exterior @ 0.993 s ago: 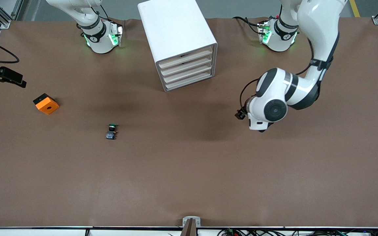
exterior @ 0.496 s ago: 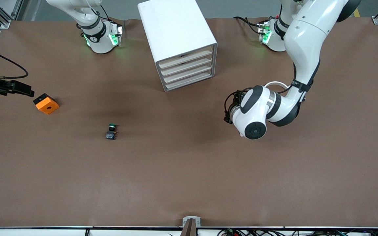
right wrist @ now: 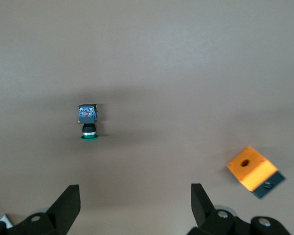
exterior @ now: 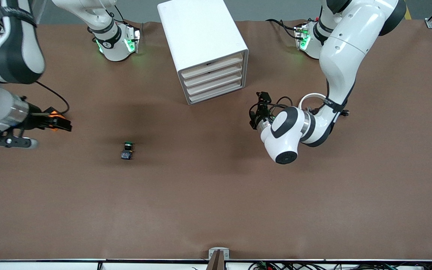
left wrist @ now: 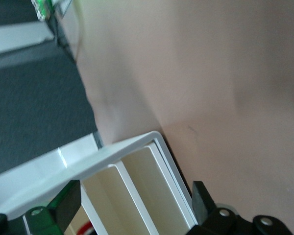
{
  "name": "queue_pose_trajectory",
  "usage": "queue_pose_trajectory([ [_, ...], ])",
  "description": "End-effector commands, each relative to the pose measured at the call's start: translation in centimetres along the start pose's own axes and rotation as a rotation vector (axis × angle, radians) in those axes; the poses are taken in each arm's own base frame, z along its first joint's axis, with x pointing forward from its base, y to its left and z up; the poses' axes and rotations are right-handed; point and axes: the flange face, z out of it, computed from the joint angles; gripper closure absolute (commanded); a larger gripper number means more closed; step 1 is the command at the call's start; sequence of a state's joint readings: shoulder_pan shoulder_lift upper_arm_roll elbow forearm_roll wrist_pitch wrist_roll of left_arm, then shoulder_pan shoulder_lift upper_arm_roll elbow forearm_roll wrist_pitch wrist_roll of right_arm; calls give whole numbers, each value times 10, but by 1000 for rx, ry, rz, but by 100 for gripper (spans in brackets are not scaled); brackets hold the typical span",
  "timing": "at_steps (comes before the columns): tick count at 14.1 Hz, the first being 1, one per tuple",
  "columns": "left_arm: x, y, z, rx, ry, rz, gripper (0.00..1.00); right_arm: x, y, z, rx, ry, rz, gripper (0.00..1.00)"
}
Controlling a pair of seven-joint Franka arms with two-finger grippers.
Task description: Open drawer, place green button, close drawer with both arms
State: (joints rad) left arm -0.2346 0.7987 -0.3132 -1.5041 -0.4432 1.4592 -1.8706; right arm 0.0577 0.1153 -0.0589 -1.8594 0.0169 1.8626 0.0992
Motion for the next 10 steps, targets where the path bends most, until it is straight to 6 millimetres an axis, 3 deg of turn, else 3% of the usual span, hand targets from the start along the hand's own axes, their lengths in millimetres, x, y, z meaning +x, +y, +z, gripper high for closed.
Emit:
queue_pose_trajectory([
  [1,-7,11,7,61,-64,-95,0,-21,-23,33,10,32,59,0],
  [5,-9,26,26,139,-139,-202,0,-33,-62,80,15,89,52,0],
  [10,-25,30,56,184,-97,-279,0,-28,-84,144,19,134,60,0],
])
